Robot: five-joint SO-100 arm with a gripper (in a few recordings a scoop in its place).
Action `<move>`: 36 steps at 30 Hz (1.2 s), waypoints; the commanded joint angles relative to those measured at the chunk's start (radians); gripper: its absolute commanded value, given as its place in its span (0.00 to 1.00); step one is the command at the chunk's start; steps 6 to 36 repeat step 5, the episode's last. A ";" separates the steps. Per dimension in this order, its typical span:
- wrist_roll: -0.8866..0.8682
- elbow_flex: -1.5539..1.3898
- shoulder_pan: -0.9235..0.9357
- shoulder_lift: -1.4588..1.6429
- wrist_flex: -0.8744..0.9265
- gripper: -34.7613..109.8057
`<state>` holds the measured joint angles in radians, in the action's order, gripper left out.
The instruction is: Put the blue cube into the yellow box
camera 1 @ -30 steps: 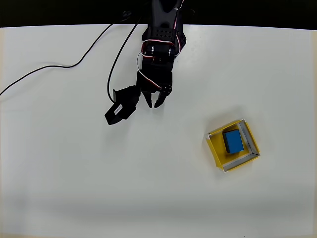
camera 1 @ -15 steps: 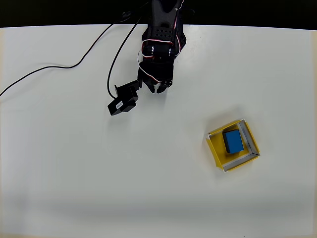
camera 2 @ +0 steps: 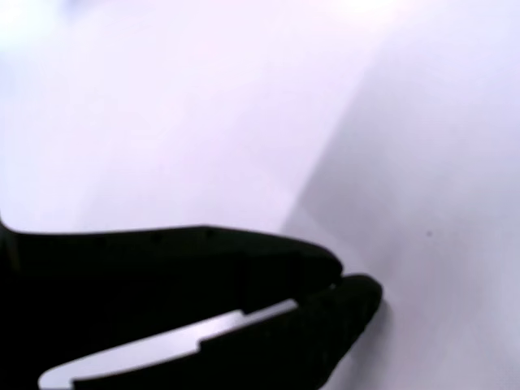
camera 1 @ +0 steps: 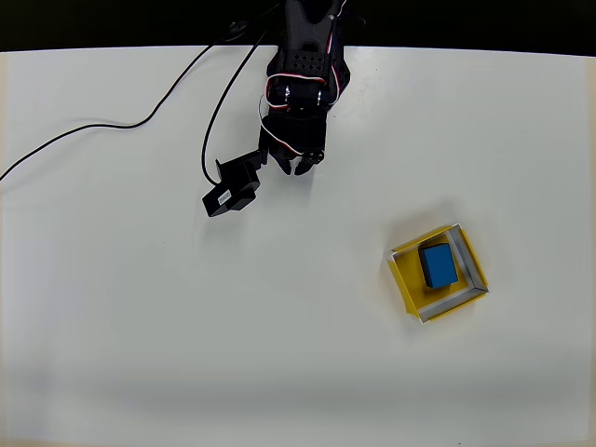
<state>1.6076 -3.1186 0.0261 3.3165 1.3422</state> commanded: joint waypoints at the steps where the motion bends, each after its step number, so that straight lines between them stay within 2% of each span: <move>1: 0.009 -0.026 0.014 0.025 0.015 0.24; 36: 0.009 -0.026 0.014 0.025 0.015 0.24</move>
